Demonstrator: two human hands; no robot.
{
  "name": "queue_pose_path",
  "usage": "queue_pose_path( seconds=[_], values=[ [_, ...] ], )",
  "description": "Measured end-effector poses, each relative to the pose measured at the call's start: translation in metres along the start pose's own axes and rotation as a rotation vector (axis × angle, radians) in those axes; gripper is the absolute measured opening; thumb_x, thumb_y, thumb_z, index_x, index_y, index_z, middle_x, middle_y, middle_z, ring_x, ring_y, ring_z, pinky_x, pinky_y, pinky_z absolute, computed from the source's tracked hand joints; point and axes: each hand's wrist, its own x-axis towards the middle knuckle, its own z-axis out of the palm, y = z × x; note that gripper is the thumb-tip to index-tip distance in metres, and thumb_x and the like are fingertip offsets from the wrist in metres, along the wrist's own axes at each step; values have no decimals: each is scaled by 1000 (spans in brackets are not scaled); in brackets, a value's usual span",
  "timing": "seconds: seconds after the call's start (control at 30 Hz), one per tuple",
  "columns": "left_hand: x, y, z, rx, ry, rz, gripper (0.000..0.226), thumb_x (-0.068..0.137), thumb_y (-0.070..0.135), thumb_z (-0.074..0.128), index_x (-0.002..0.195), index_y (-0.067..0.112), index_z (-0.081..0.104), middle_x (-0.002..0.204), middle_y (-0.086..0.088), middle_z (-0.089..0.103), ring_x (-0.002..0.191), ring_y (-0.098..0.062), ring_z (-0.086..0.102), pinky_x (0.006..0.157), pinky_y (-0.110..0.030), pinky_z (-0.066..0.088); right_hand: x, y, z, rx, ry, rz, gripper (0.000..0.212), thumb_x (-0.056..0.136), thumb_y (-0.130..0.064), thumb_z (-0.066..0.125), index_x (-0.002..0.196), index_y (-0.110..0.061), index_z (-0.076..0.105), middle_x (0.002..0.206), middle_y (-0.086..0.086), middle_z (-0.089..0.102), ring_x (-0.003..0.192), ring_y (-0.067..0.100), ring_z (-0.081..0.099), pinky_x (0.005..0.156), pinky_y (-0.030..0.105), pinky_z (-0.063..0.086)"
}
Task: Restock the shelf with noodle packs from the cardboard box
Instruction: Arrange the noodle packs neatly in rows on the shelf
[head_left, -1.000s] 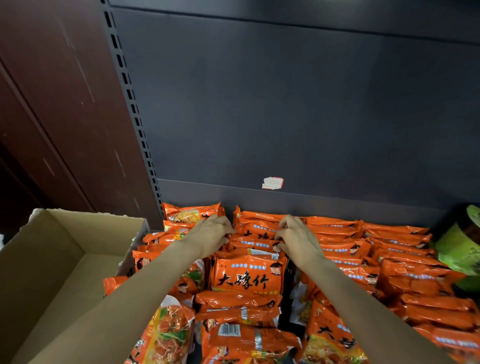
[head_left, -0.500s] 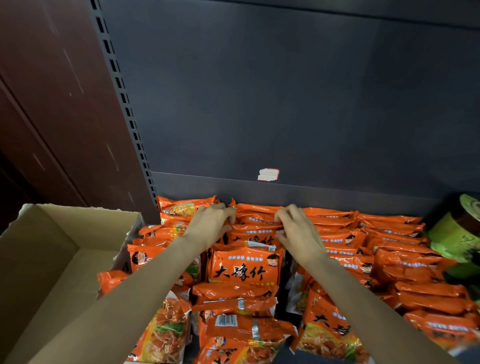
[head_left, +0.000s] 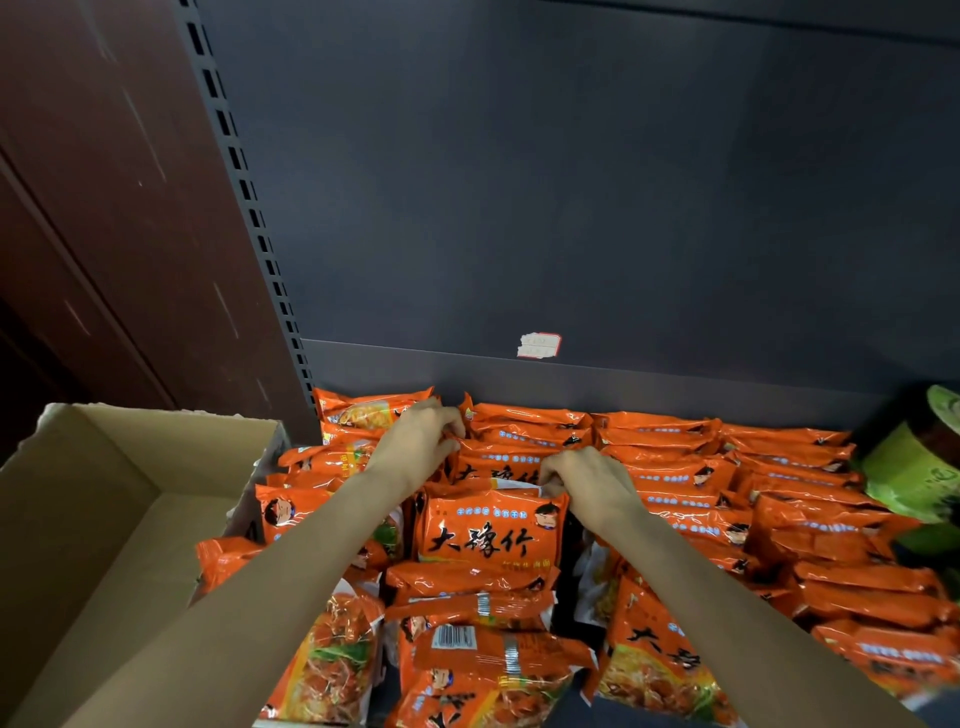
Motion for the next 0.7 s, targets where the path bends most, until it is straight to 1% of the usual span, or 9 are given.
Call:
queue_pose_path(
  seconds=[0.1,0.17,0.23,0.33,0.43,0.5,0.57,0.63,0.7],
  values=[
    [2,-1,0,-28,10,-15,9,86,11,65,94,15,67,97,0,54,87,-15,55,74,-21,43,-2,-1,-10,68,156,20,12,86,-8,56,84,-17,64,87,-3,62,81,16,61,64,24,40],
    [3,-1,-1,-48,15,-30,9,85,11,66,94,15,67,96,-1,56,86,-14,54,74,-21,41,-4,4,-15,120,272,48,11,85,-5,56,80,-13,61,84,-1,58,74,17,57,60,24,38],
    [3,0,0,-82,20,-46,10,86,13,66,96,15,68,98,-1,57,87,-14,55,74,-20,41,-8,7,-14,154,305,72,11,87,-4,56,80,-11,60,82,-1,55,70,16,56,59,24,43],
    [2,3,-2,-130,-9,-36,15,87,22,65,100,17,68,103,-1,57,88,-12,56,78,-21,45,-9,9,-10,181,297,101,12,87,-1,57,81,-11,61,82,0,55,71,16,58,64,28,52],
    [-3,3,-5,-161,-93,-18,24,84,25,68,106,17,66,113,0,50,85,-11,62,81,-21,50,-7,8,-13,198,272,105,7,88,-6,60,92,-12,63,92,1,58,81,16,61,71,28,53],
    [-7,4,-6,-178,-145,-20,30,81,25,72,109,17,63,118,1,43,85,-8,62,83,-19,50,-7,7,-18,187,239,108,13,90,-10,60,102,-14,61,103,2,57,90,17,60,76,29,53],
    [-11,6,-5,-175,-148,-25,34,79,24,73,110,18,62,118,2,39,87,-8,60,83,-16,48,-10,4,-23,156,211,91,18,92,-14,57,110,-17,58,113,1,53,101,15,56,82,26,51],
    [-13,7,-6,-171,-120,-34,34,79,21,74,109,17,61,116,2,37,88,-9,60,81,-14,45,-11,-1,-26,153,202,0,23,93,-24,55,116,-21,58,118,-4,50,112,11,48,88,23,44],
    [-15,8,-8,-161,-107,-36,29,81,20,72,107,14,61,114,0,43,88,-12,61,79,-15,47,-11,-9,-27,191,141,-106,33,92,-38,54,121,-23,58,119,-6,51,115,10,46,94,26,42]
  ],
)
